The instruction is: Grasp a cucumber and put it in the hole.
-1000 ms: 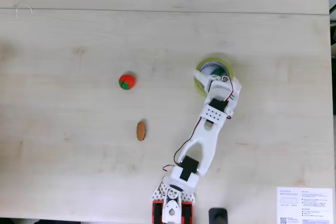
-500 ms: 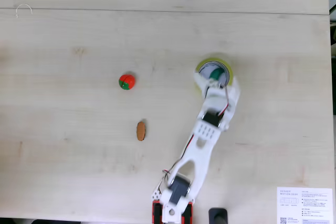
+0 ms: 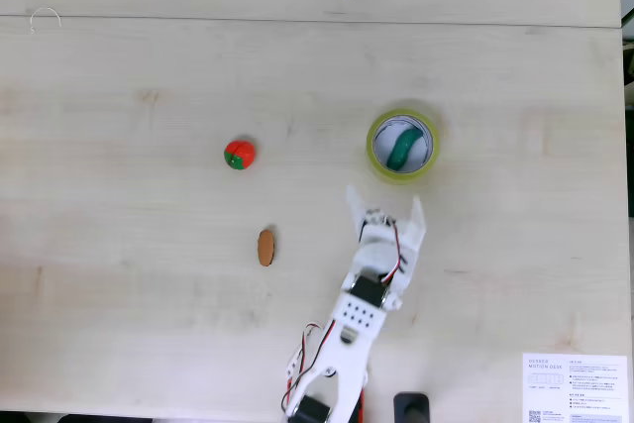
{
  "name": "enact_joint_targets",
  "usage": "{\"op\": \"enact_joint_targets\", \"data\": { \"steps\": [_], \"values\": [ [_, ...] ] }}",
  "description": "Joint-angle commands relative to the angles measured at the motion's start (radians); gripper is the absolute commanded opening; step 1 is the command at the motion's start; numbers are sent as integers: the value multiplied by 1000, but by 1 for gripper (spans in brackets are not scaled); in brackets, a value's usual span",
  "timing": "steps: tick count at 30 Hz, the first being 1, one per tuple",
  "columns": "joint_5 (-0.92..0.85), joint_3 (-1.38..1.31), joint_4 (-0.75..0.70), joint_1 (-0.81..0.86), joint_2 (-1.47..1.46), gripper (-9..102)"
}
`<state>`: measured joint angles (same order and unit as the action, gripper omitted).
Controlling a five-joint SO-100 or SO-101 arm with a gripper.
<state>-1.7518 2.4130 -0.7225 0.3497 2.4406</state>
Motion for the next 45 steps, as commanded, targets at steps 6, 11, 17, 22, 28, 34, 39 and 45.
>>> {"op": "enact_joint_targets", "data": {
  "steps": [6, 11, 17, 22, 28, 34, 39, 45],
  "values": [
    [14, 192, -38, -87, 179, 35],
    [55, 408, -8, -112, 324, 29],
    [120, 699, -35, -112, 689, 26],
    [229, 698, -216, -127, 767, 0],
    [229, 698, -393, -129, 831, 0],
    [229, 699, -598, -130, 928, 0],
    [229, 699, -598, -130, 928, 0],
    [229, 698, -600, -130, 928, 0]
  ]
}}
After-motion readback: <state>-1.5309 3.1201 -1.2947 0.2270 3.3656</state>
